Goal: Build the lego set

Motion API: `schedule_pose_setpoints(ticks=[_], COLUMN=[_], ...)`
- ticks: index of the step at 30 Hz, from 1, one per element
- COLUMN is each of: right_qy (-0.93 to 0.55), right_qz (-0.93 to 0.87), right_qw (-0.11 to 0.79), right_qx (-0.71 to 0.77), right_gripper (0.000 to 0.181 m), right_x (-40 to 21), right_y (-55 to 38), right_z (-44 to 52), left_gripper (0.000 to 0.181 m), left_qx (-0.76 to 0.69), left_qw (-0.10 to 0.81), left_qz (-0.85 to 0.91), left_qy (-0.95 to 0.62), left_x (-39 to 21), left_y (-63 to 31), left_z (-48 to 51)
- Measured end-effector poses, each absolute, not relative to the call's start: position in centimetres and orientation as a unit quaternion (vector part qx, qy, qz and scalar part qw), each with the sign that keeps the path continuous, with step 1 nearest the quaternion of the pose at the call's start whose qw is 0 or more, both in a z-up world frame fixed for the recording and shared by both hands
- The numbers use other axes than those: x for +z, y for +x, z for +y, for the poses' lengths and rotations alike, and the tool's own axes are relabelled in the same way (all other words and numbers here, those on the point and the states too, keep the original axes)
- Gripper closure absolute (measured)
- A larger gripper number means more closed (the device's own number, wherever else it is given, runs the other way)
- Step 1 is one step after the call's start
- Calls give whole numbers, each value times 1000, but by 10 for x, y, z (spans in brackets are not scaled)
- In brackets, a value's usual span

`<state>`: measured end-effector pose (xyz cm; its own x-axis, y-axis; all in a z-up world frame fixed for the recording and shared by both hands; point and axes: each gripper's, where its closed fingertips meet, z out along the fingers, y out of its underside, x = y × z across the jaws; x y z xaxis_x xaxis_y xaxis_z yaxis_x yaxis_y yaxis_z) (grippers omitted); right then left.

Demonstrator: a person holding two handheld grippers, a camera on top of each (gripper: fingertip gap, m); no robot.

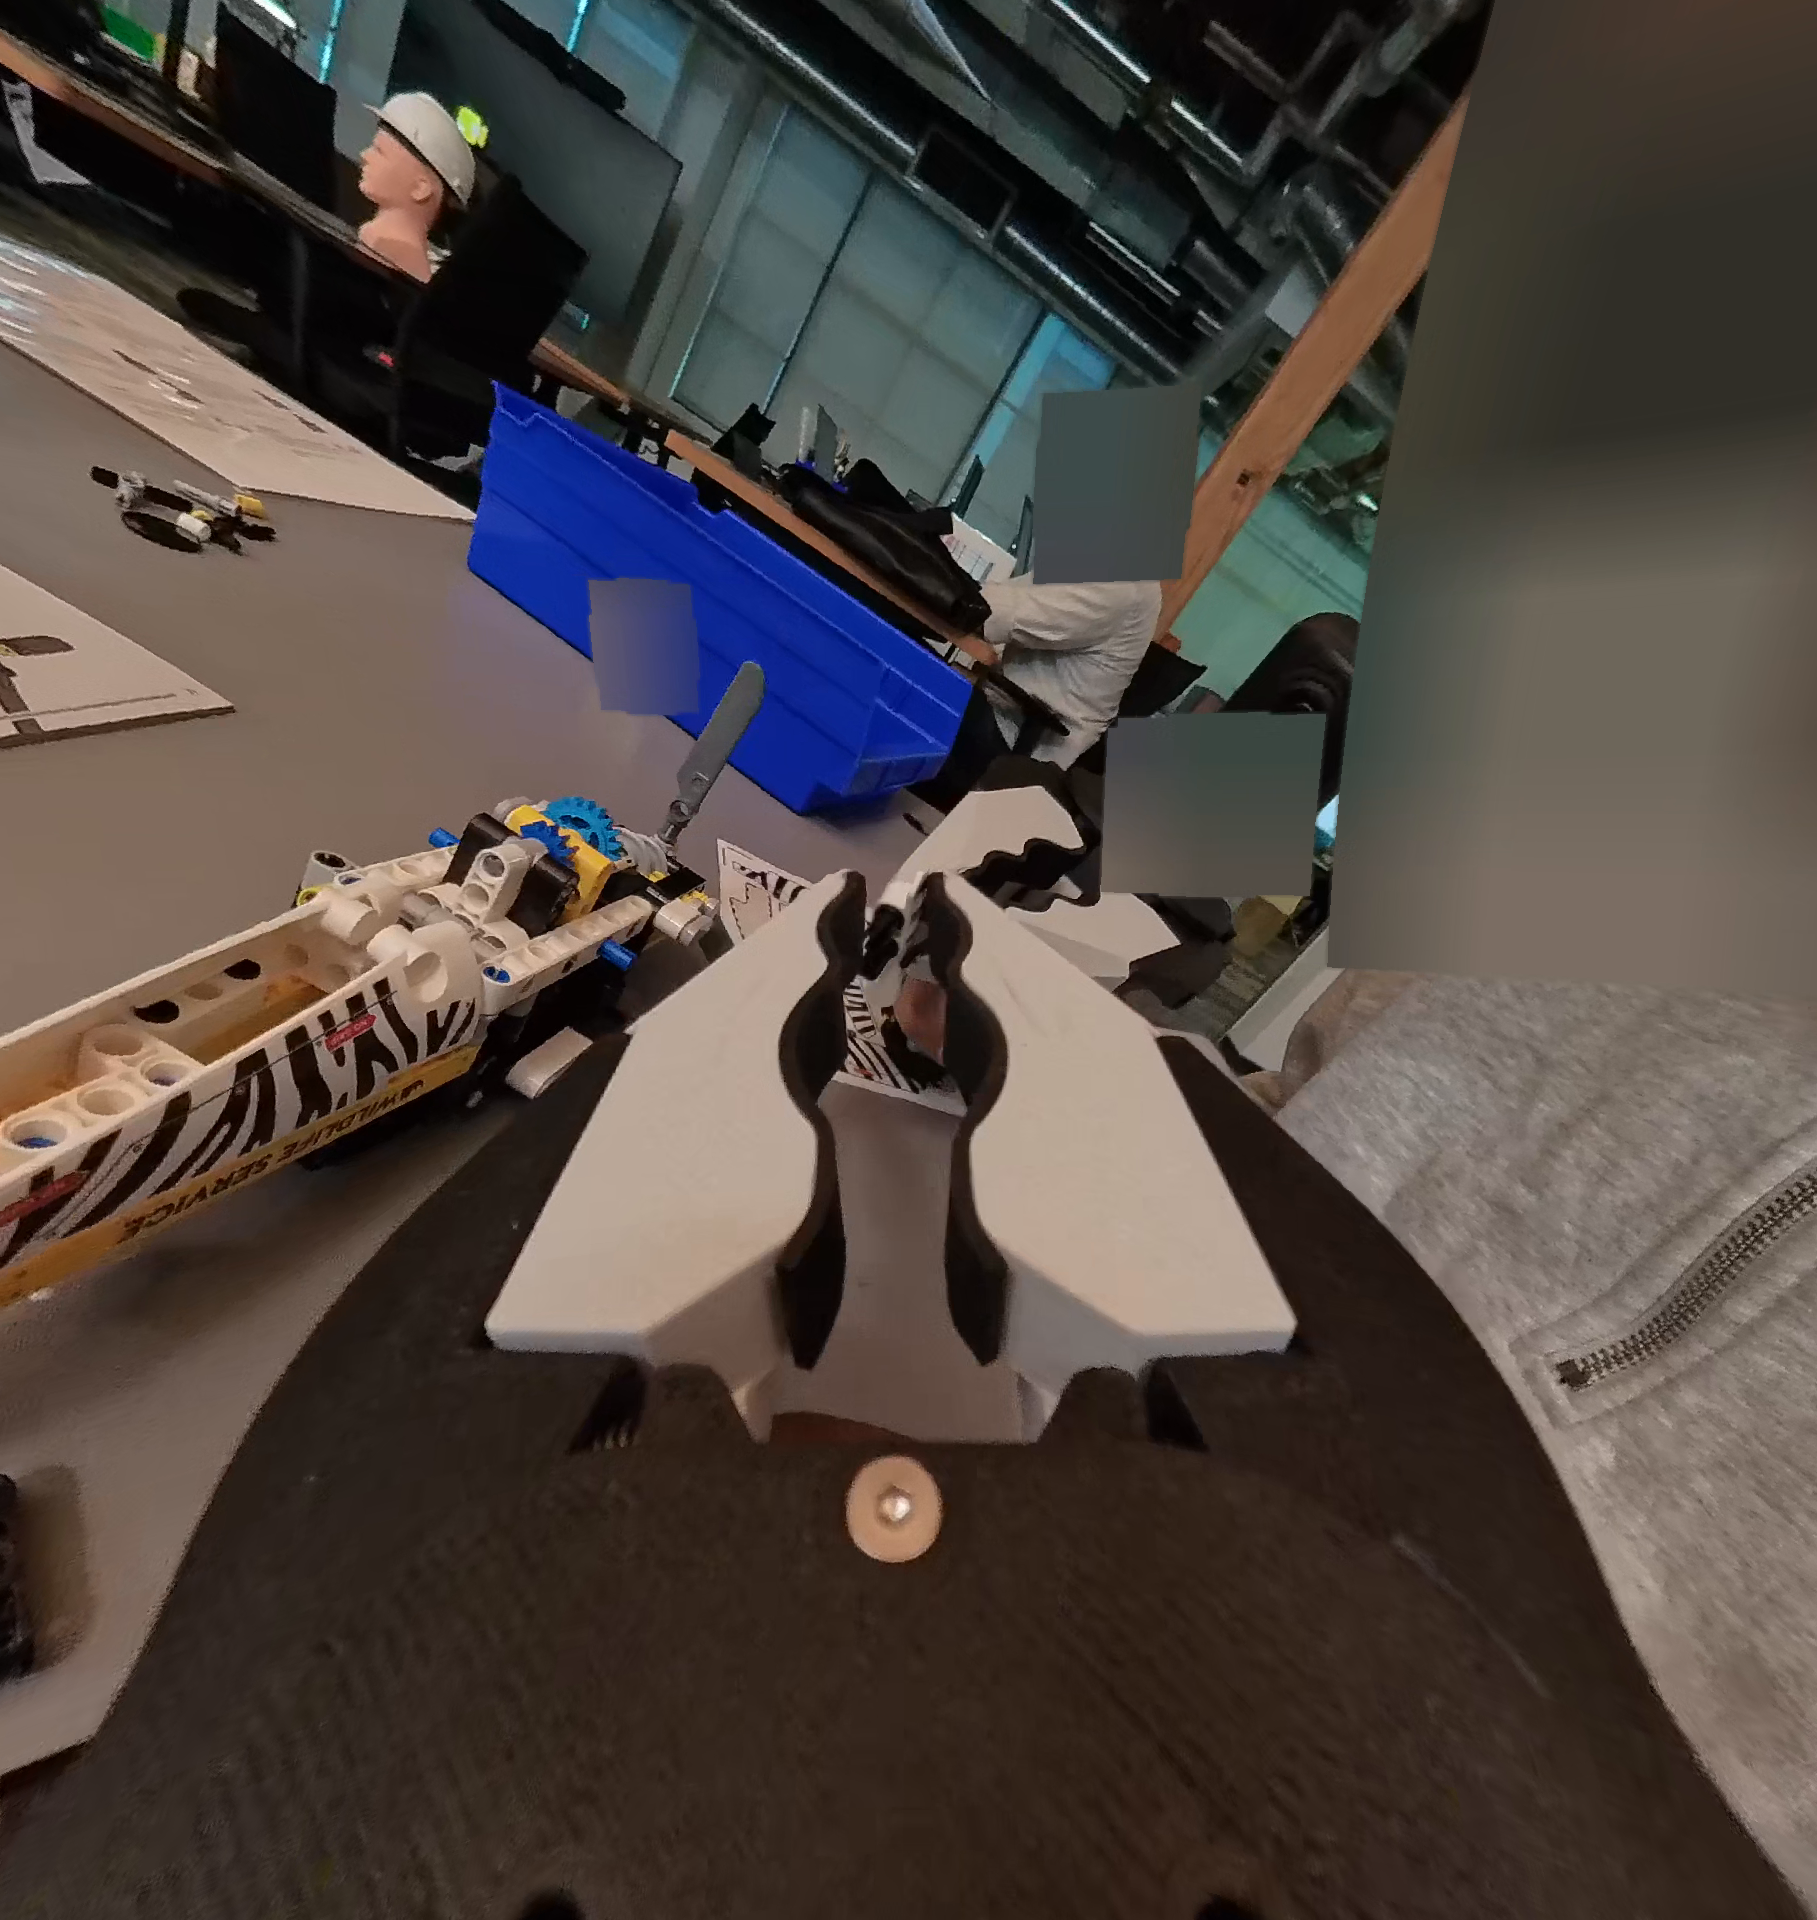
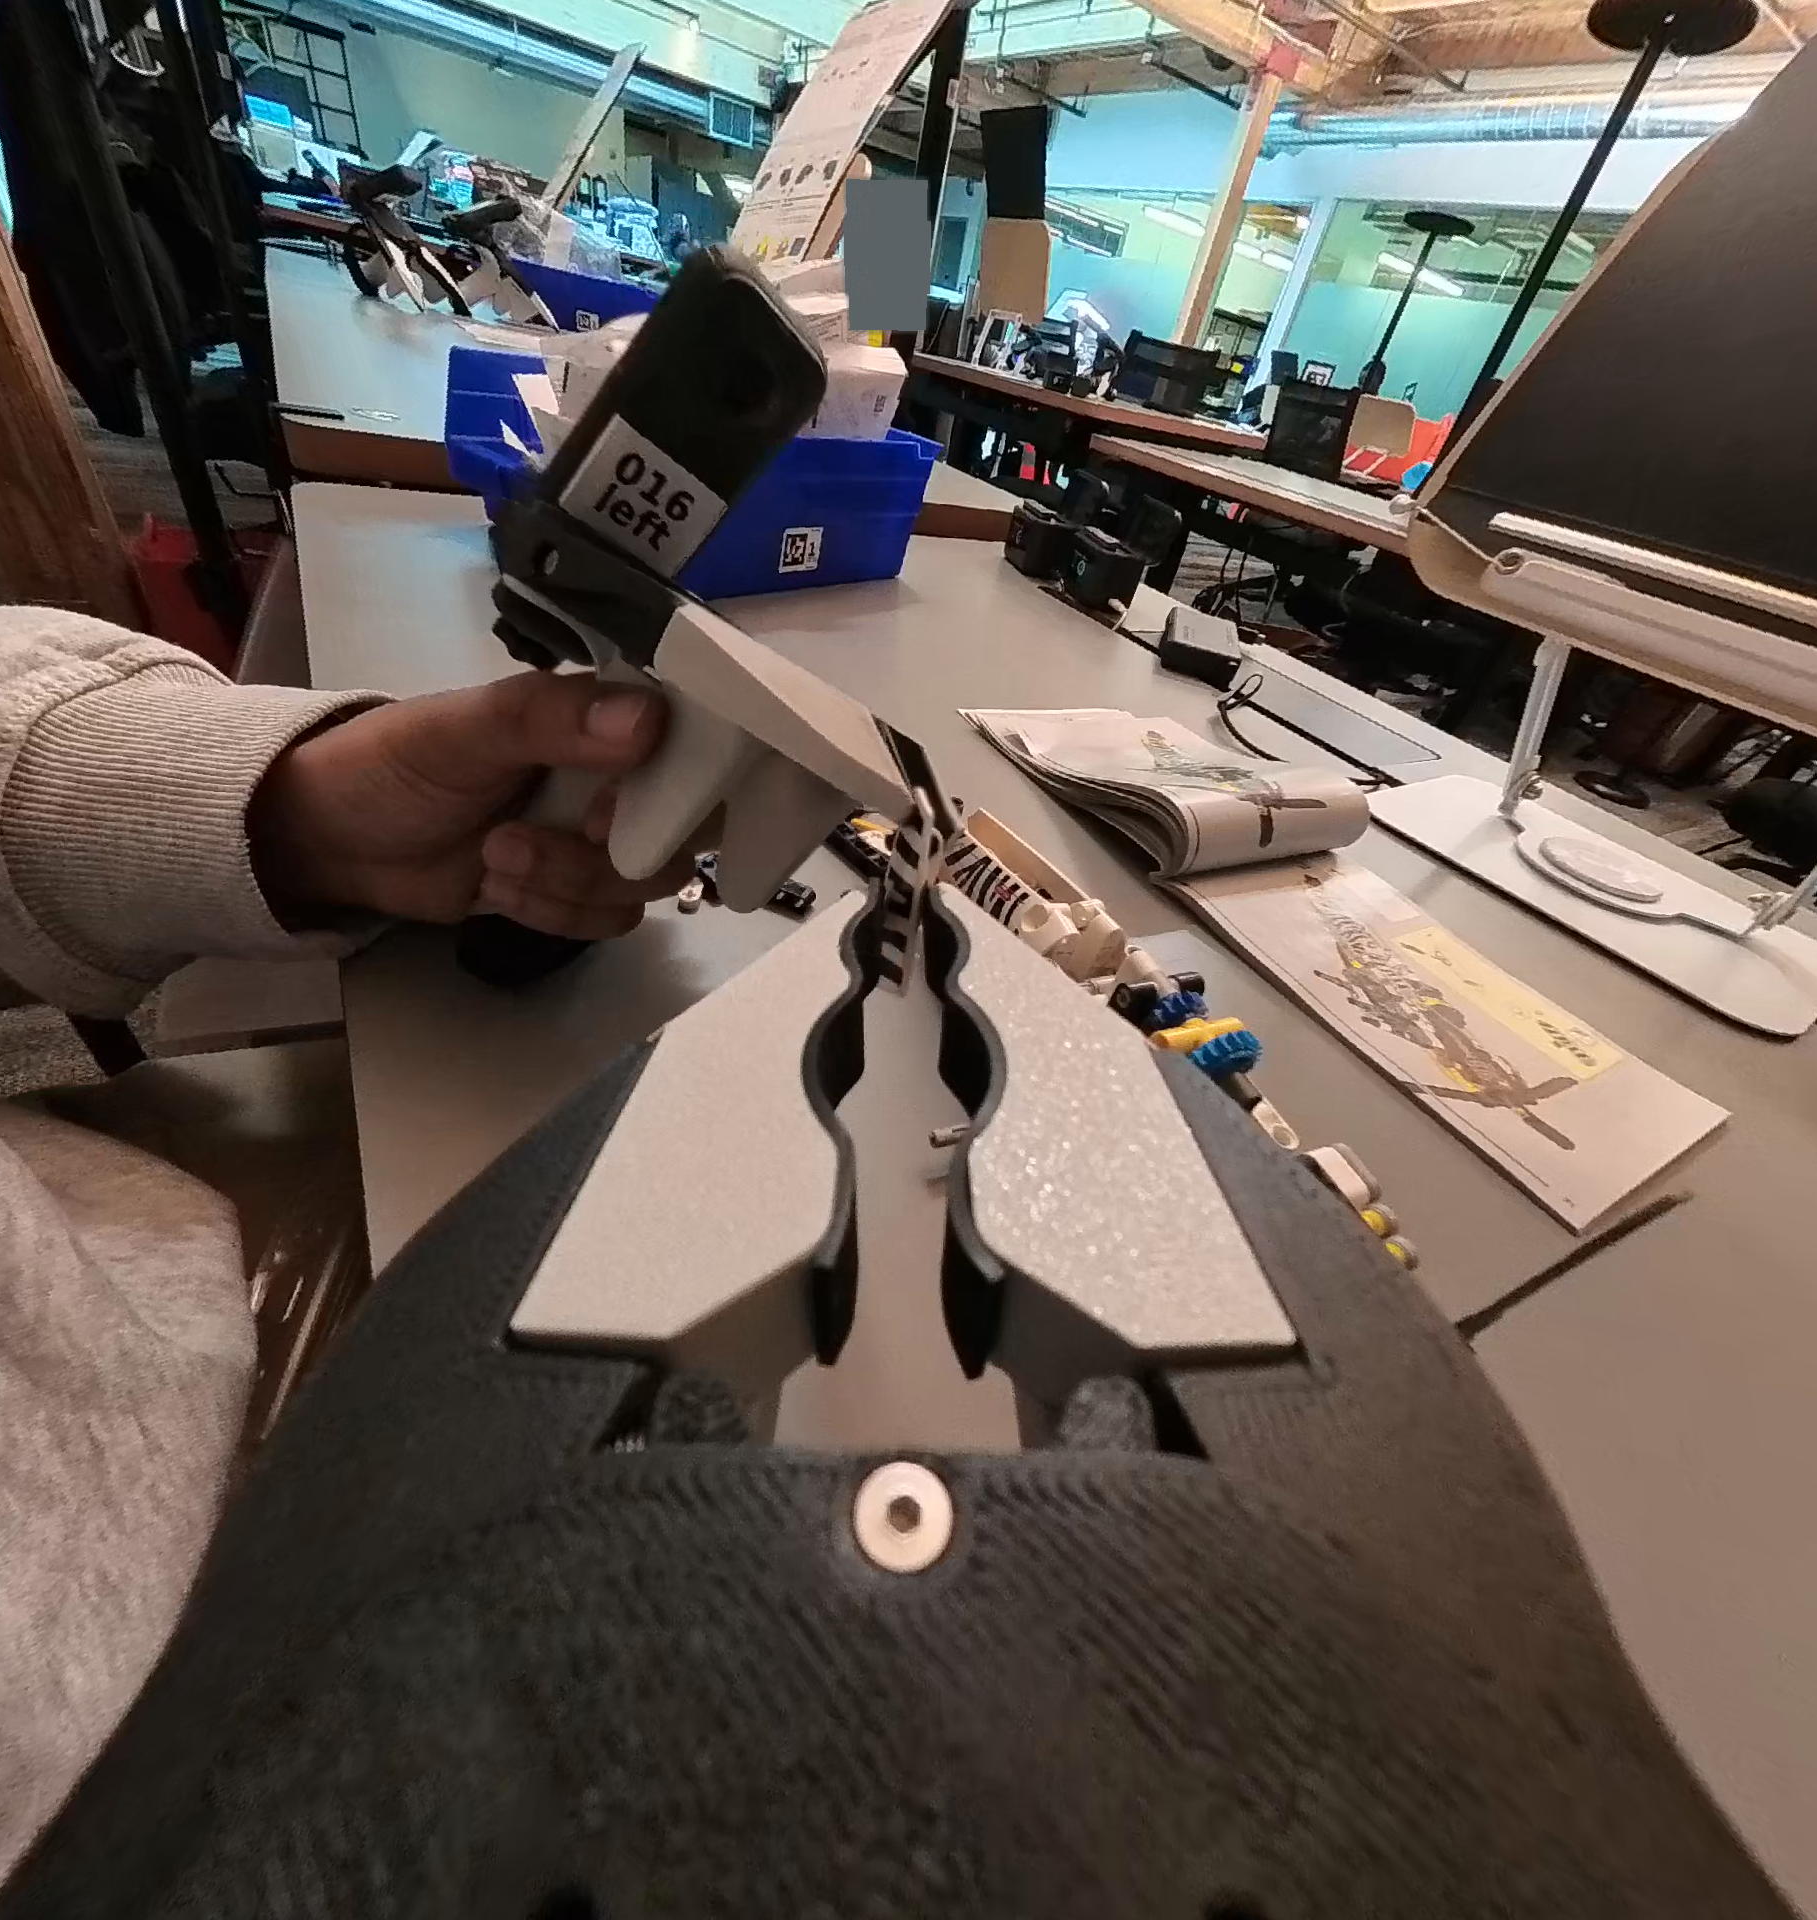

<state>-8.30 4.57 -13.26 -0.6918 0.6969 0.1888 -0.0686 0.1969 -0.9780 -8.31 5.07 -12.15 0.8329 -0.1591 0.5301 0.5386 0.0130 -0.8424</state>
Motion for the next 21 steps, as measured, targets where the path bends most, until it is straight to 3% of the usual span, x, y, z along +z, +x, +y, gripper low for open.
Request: schedule_pose_setpoints(ticks=[9,21], right_qy=[-232,-255], right_qz=[-684,-655], right_qw=[312,305], right_qx=[617,642], right_gripper=[177,177], right_x=[-126,-118], right_y=[-83,-86], right_z=[52,63], left_gripper=[158,156], left_qx=[-257,-261], left_qw=[698,693], left_qz=[-159,-164], left_qy=[-649,-652], left_x=[-122,-124], left_y=[-88,-88], left_z=[50,51])
